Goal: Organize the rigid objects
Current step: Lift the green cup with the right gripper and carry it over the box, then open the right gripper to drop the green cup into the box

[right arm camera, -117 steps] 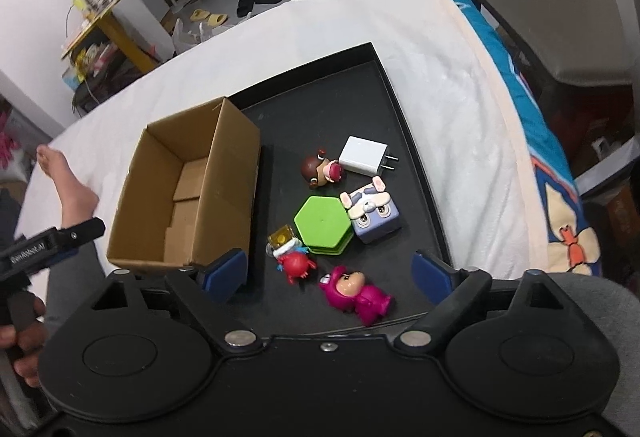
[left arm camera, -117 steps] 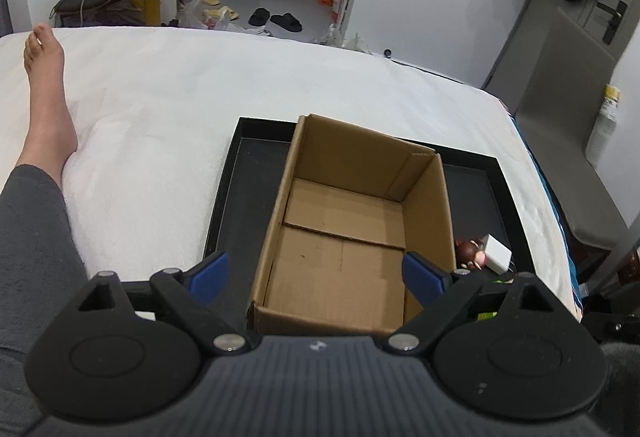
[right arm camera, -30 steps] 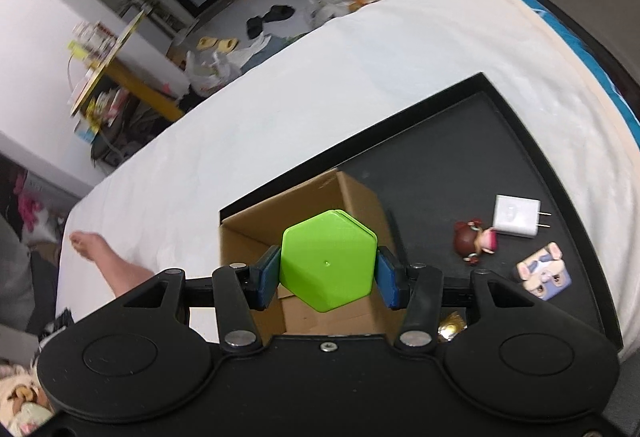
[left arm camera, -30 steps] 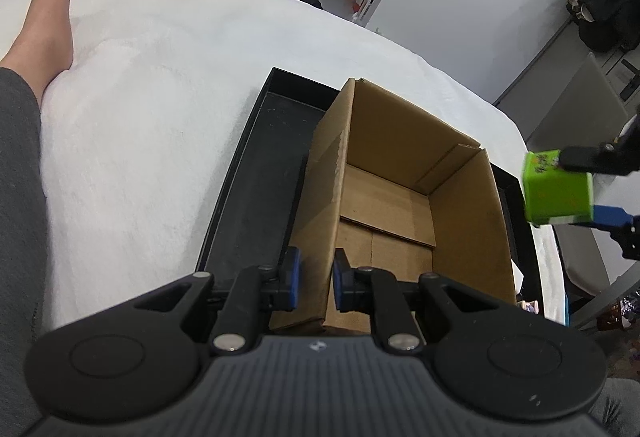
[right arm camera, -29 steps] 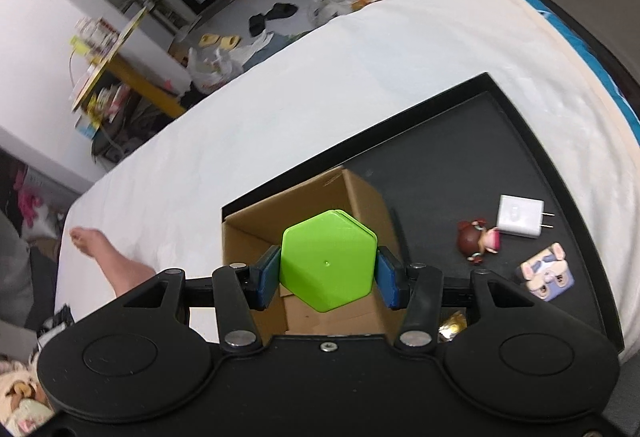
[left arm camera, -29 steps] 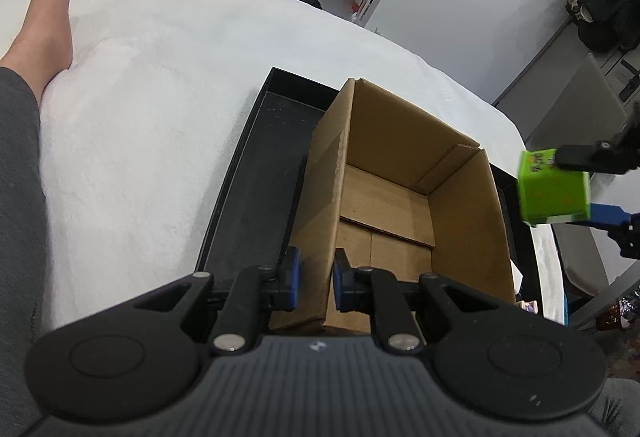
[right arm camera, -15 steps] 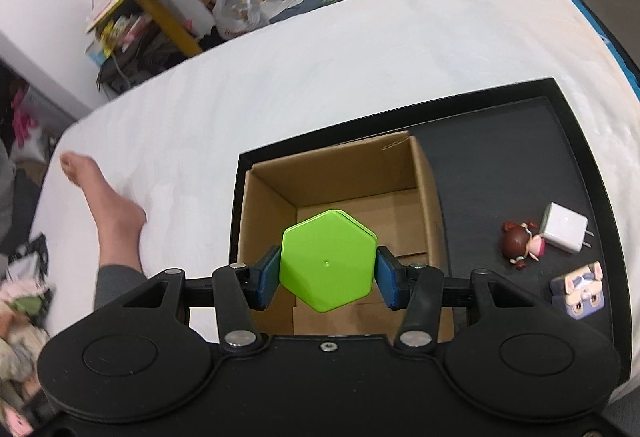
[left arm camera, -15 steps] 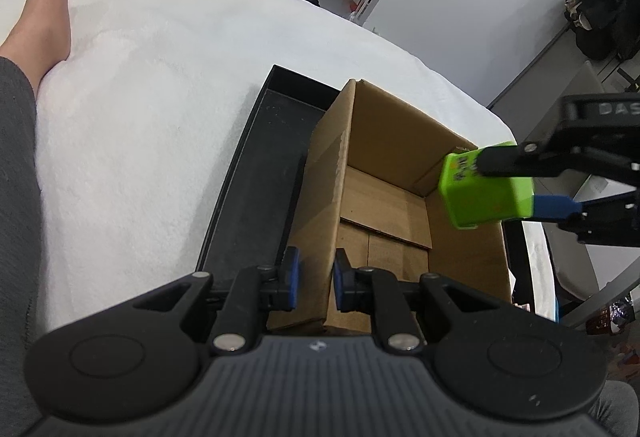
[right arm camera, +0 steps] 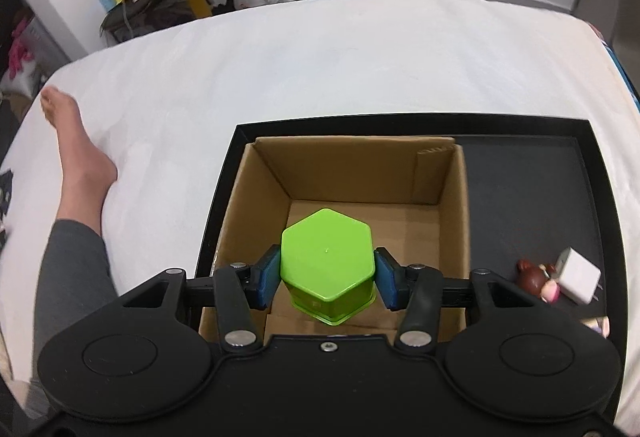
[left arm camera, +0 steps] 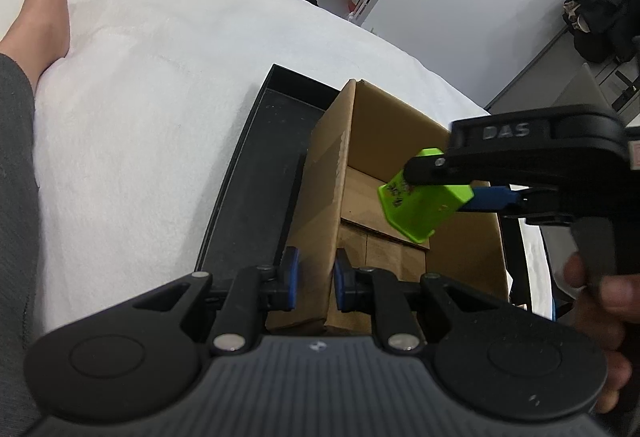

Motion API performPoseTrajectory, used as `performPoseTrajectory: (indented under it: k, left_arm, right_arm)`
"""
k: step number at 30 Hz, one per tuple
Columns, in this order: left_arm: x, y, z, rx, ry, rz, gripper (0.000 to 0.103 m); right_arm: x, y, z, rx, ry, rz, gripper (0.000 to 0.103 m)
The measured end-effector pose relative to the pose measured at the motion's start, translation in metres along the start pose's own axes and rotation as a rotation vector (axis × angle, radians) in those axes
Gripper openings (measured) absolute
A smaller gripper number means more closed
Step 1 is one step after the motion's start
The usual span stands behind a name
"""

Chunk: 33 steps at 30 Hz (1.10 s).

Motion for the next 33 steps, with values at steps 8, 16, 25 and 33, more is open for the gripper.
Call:
performPoseTrajectory:
  k: [8,16,25,33]
  left_arm:
    - [0.001,-0.001,0.000,0.000,0.005,-0.001,0.016]
    - [0.000,-0.002,0.000,-0.007,0.006,0.000,0.017]
    - [0.001,-0.002,0.000,-0.007,0.012,0.001,0.017]
    - [-0.001,-0.002,0.000,-0.008,0.007,0.000,0.017]
  right_arm:
    - [0.007,-0.013,-0.002,-0.009,0.030,0.001,0.048]
    - [0.015,-0.003,-0.002,0.025,0.012,0.085,0.055]
    - [0.007,0.018,0.006,0.031,-0.009,0.077,0.065]
    - [-0.006,0.038,0.012,0.035,-0.030,0.070,0.080]
Point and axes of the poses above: each gripper's, at about its wrist camera, not at the fingertips, and y roughly against the way its jaws point, z to its right, x to its top, the point moved 6 cm from there along -y, roughly the way its jaws point, and after that the axes turned 13 degrees about y, right-handed, at the moved point
